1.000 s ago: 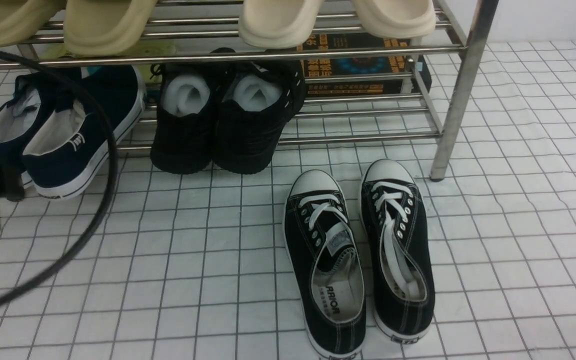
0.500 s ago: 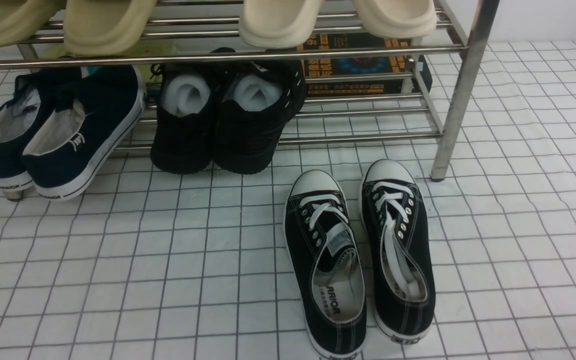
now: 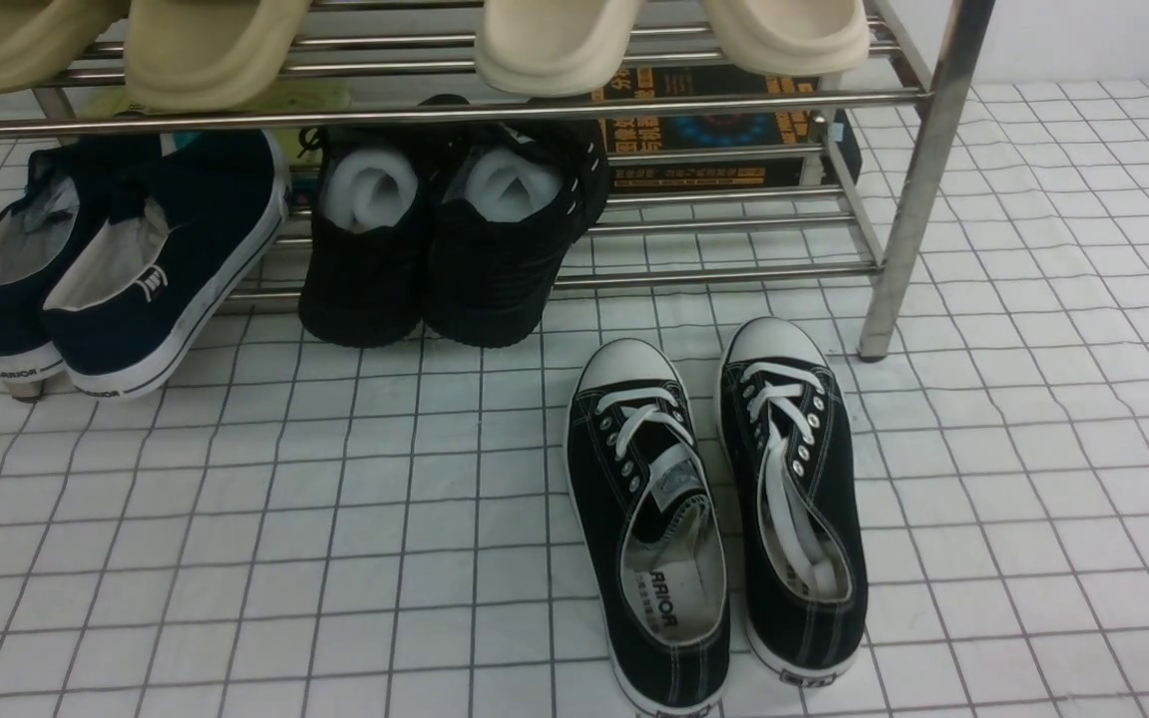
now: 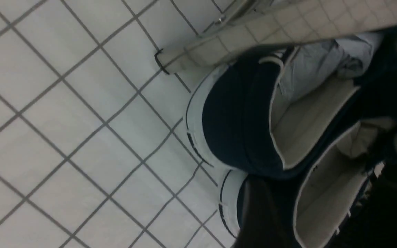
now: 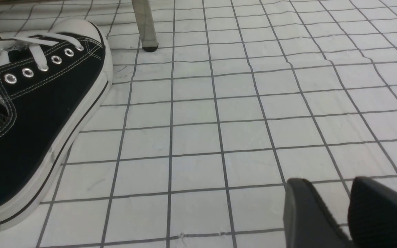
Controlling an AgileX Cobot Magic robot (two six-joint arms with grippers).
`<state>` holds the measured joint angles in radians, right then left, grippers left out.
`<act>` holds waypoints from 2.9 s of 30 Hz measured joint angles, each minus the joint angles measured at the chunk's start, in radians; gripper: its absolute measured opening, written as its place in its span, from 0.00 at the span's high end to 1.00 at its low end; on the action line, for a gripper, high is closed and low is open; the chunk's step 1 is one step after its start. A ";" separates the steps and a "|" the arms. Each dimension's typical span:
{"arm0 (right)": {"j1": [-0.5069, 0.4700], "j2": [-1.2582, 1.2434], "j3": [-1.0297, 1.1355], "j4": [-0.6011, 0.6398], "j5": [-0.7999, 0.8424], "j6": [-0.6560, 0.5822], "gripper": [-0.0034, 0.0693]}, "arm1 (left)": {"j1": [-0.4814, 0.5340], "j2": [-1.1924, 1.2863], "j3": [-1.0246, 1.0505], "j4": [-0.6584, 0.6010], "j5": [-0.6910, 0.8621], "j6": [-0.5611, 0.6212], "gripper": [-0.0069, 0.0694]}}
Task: Take the shoes off the shelf with your hand from the white checkered tablecloth.
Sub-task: 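Grasp the leftmost shoe on the bottom shelf of the shoe rack with the left gripper, then set the held shoe down on the floor in front of the rack with the left gripper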
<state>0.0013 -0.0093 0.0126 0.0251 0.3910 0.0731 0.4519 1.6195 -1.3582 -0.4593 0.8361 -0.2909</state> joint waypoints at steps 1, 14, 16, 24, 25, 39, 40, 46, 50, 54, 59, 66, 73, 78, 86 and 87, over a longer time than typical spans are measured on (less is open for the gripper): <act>0.000 0.000 0.000 0.000 0.000 0.000 0.65 | 0.000 0.028 0.000 -0.004 -0.009 0.000 0.25; 0.000 0.000 0.000 0.000 0.000 0.000 0.64 | -0.056 0.171 0.000 -0.077 -0.232 0.011 0.21; 0.000 0.000 0.000 0.000 0.000 0.000 0.64 | -0.071 0.188 -0.001 -0.069 -0.258 0.020 0.21; 0.000 0.000 0.000 0.000 0.000 0.000 0.64 | -0.081 0.215 -0.002 -0.055 -0.290 0.027 0.21; 0.000 0.000 0.000 0.000 0.000 0.000 0.63 | -0.081 0.216 -0.002 -0.051 -0.289 0.027 0.22; 0.000 0.000 0.000 0.000 0.000 0.000 0.62 | -0.089 0.217 -0.003 0.102 -0.228 -0.043 0.81; 0.000 0.000 0.000 0.000 0.000 0.000 0.62 | -0.092 0.217 -0.003 0.106 -0.219 -0.046 0.83; 0.000 0.000 0.000 0.000 0.000 0.000 0.62 | -0.092 0.187 -0.003 0.154 -0.131 -0.053 0.85; 0.000 0.000 0.000 0.000 0.000 0.000 0.62 | -0.077 0.116 -0.003 0.242 0.028 -0.053 0.85; 0.000 0.000 0.000 0.000 0.000 0.000 0.62 | -0.058 0.044 -0.001 0.335 0.187 -0.053 0.85; 0.000 0.000 0.000 -0.001 0.000 0.000 0.62 | -0.058 -0.043 0.031 0.423 0.287 -0.070 0.85; 0.000 0.000 0.000 -0.001 0.000 0.000 0.62 | -0.057 -0.201 0.245 0.533 0.314 -0.149 0.85; 0.000 0.000 0.000 -0.001 0.000 0.000 0.62 | -0.057 -0.243 0.390 0.544 0.222 -0.180 0.85; 0.000 0.000 0.000 -0.001 0.000 0.000 0.62 | -0.057 -0.239 0.480 0.537 0.122 -0.149 0.85; 0.000 0.000 0.000 -0.001 0.000 0.000 0.62 | -0.057 -0.234 0.466 0.568 0.150 -0.067 0.69; 0.000 0.000 0.000 -0.001 0.000 0.000 0.62 | -0.057 -0.234 0.448 0.579 0.168 -0.067 0.65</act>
<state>0.0013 -0.0093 0.0126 0.0241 0.3910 0.0731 0.3952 1.3857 -0.9098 0.1197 1.0042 -0.3581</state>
